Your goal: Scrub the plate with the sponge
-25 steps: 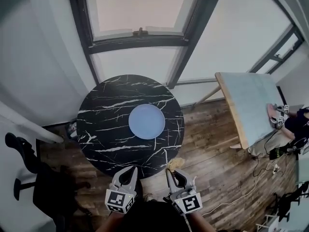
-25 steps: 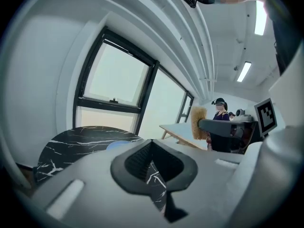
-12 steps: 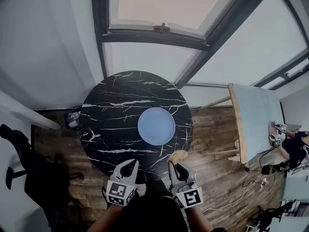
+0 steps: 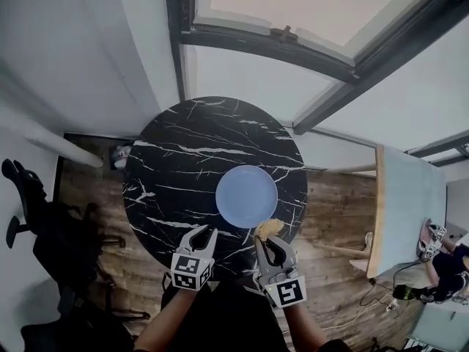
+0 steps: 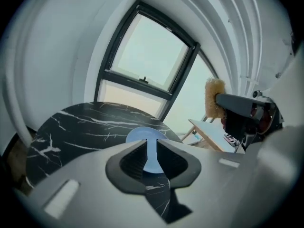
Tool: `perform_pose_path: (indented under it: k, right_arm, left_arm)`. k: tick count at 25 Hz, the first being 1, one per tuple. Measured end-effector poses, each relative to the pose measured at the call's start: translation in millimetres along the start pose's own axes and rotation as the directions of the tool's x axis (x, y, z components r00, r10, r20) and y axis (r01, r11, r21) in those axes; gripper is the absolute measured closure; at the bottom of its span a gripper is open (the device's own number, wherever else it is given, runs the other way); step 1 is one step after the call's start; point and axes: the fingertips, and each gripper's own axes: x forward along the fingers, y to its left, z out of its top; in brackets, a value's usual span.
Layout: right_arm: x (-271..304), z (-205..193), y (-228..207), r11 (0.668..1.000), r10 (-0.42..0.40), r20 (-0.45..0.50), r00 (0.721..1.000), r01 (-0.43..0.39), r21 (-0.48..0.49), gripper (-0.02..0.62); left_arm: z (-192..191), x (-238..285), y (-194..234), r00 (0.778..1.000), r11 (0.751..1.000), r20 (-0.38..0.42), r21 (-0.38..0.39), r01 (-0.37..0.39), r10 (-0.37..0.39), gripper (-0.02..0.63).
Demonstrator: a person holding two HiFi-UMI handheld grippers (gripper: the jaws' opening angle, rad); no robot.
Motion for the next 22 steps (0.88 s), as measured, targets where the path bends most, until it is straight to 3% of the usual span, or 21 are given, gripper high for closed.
perform_pose_path:
  k: [6,14,17,22]
  right_arm:
    - [25.8,-15.8,-36.9,0.994,0.103,-0.017,0.995,-0.103,-0.022,0.574]
    - [49.4,-45.2,-62.6,0.982,0.189,-0.055,0.98,-0.19,-0.002,0.574]
    - [56.8,-60.7,-66.4,0.979,0.204,-0.09,0.975,-0.205,-0.004,0.574]
    - [67.7,-70.6,-67.8,0.977,0.205,-0.101,0.974,-0.209,-0.031,0.574]
  left_arm:
    - [-33.8,67.7,28.8,0.985,0.977,-0.088,-0.142,-0.162,0.15,0.528]
    - [-77.7,116.9,61.7,0.945,0.903,-0.203,-0.3,-0.309,0.256,0.493]
    - [-86.8,127.3,68.5,0.942,0.889,-0.223,-0.333,-0.314,0.249,0.477]
    - [-96.9,147.0,67.3,0.943,0.894,-0.253,-0.339,-0.295,0.215,0.471]
